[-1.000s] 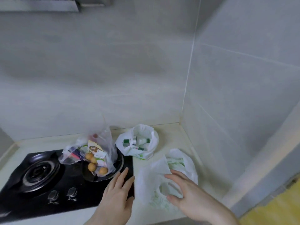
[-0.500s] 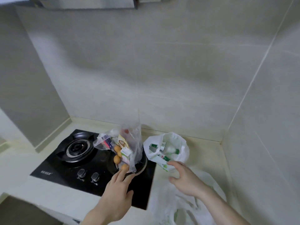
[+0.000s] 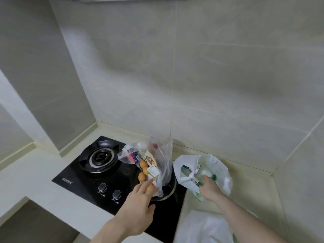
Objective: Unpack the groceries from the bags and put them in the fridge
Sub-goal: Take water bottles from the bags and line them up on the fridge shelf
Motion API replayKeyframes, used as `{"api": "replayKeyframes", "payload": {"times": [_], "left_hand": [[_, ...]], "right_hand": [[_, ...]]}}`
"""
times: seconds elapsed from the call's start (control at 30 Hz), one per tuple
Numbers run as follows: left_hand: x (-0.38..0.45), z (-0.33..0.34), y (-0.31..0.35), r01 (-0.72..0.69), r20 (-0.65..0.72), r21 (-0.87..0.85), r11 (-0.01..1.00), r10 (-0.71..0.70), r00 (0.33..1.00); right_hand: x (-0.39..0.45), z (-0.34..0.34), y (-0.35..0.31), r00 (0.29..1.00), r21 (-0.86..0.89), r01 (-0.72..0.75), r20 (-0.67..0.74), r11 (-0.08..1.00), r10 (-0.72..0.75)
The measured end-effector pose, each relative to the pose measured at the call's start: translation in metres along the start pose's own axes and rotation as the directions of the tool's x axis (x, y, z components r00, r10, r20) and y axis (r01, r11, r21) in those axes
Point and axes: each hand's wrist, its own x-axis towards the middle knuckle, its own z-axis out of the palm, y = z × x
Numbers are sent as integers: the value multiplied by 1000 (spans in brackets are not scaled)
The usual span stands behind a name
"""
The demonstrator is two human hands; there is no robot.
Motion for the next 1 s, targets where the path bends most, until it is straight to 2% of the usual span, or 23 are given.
{"api": "replayKeyframes", "payload": {"times": [0.2,0.4,0.6,0.8,0.93,1.0], "left_hand": [[21,-7,-7,-33,-2,9,999,33,999],[31,-3,-25,-41,25,25,999,40,999],[40,1,-38,-49,21,45,998,48,999],[42,3,-37,-58,48,26,998,57,997],[45,5,-32,-74,56,18,997,72,996],[47,7,-27,-88,67,10,996,87,994]], "right_hand": [[57,35,32,994,-82,-112,-16,990,111],[72,56,49,994,-222,-110,-45,969,102],[56,60,38,987,-132,-157,12,979,160],[56,58,38,979,-128,-200,14,971,204],[55,40,34,982,-64,-178,-72,982,173],[56,34,39,984,-66,-172,-55,983,168]]}}
